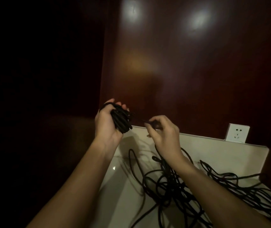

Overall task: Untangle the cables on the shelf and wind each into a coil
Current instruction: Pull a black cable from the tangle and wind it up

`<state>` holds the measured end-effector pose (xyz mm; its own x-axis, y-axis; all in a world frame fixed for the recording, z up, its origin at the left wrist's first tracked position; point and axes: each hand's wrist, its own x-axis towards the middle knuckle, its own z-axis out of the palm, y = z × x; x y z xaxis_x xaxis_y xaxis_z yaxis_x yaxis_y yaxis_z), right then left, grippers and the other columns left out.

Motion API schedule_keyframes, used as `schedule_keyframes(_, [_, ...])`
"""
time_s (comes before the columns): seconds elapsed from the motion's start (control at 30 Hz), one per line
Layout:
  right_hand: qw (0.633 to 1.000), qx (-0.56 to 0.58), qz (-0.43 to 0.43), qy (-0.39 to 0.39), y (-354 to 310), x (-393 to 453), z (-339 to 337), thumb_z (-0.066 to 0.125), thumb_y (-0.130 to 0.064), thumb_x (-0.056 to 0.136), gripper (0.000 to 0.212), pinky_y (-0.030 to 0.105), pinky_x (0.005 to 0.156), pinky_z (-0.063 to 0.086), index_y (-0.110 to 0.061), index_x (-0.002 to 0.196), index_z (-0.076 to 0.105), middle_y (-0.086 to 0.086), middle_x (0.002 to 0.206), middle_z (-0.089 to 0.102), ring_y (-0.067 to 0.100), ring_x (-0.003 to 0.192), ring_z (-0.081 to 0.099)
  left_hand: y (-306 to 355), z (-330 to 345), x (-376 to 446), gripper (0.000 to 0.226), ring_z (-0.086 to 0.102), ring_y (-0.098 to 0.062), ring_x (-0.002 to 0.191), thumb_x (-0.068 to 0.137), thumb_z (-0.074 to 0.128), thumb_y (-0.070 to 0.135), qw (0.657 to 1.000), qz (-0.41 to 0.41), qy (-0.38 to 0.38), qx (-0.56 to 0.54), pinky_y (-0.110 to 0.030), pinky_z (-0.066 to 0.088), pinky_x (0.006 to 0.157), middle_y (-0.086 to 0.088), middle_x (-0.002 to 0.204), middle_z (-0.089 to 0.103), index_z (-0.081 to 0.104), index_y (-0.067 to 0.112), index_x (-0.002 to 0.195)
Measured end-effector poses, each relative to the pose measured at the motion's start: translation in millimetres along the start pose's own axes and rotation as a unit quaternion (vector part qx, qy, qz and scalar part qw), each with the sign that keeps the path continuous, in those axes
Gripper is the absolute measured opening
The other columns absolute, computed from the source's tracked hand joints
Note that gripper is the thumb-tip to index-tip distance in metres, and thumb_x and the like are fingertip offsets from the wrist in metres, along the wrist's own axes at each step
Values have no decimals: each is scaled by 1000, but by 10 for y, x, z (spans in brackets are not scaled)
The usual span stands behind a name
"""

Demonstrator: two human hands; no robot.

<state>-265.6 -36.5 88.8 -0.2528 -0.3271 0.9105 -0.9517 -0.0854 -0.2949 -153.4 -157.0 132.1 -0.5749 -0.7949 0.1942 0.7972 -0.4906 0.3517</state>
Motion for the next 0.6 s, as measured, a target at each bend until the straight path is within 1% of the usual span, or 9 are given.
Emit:
schedule_keyframes(0.07, [996, -84, -19, -26, -24, -31, -24, 71, -16, 91, 25, 34, 67, 55, -8, 114, 69, 5, 87, 70, 13, 74, 66, 20, -1, -21, 26, 68, -16, 59, 97, 41, -5, 999, 36, 14, 21, -29, 58, 60, -9, 86, 61, 60, 7, 110])
schedule_keyframes(0.13, [979, -178, 23, -100, -44, -22, -58, 64, -27, 96, 44, 38, 72, 57, -15, 138, 57, 8, 82, 74, 21, 73, 70, 26, -25, -58, 28, 67, -17, 61, 95, 41, -8, 996, 66, 22, 54, -30, 58, 61, -9, 84, 62, 61, 7, 109])
schedule_keyframes(0.2, [962, -201, 86, -165, -81, 16, -78, 57, -30, 100, 47, 38, 76, 58, -17, 144, 50, 7, 81, 75, 21, 72, 72, 8, -61, -124, 28, 66, -19, 65, 95, 42, -9, 992, 91, 8, 89, -32, 59, 64, -9, 82, 63, 61, 6, 108])
schedule_keyframes(0.27, [946, -67, 213, -235, -112, 118, -130, 55, -24, 101, 41, 28, 74, 57, -10, 140, 54, 6, 83, 75, 13, 68, 71, -19, -88, -189, 29, 66, -21, 69, 94, 43, -10, 981, 124, -25, 146, -34, 58, 68, -8, 81, 64, 62, 6, 107])
schedule_keyframes(0.3, [921, 30, 281, -269, -113, 178, -175, 54, -19, 102, 36, 24, 73, 57, -4, 134, 57, 8, 84, 75, 13, 68, 71, -25, -89, -218, 29, 66, -21, 71, 94, 43, -11, 975, 136, -45, 167, -34, 58, 70, -8, 81, 64, 63, 7, 106])
schedule_keyframes(0.37, [852, 202, 373, -306, -89, 267, -292, 53, -16, 101, 26, 30, 80, 56, -2, 121, 63, 13, 89, 75, 18, 74, 70, -11, -80, -251, 31, 65, -21, 71, 93, 42, -13, 969, 144, -76, 186, -33, 57, 70, -8, 81, 64, 62, 6, 107])
schedule_keyframes(0.43, [793, 309, 424, -309, 37, 310, -386, 54, -17, 97, 26, 39, 90, 55, -5, 118, 63, 14, 91, 74, 19, 80, 70, -11, -103, -265, 34, 64, -23, 71, 90, 39, -17, 967, 135, -102, 193, -34, 56, 70, -9, 79, 63, 60, 3, 109])
schedule_keyframes(0.5, [759, 338, 462, -309, 212, 338, -438, 54, -20, 94, 30, 44, 95, 51, -6, 118, 63, 11, 93, 74, 21, 85, 70, -96, -133, -332, 38, 62, -26, 73, 85, 39, -20, 954, 130, -142, 231, -37, 54, 74, -11, 80, 62, 60, 2, 108])
schedule_keyframes(0.6, [767, 224, 504, -329, 328, 460, -410, 43, -19, 105, 22, 34, 82, 54, -7, 107, 61, 5, 83, 75, 20, 82, 68, -362, -113, -513, 36, 64, -22, 70, 82, 43, -21, 932, 130, -180, 286, -32, 55, 69, -14, 79, 61, 61, 2, 103])
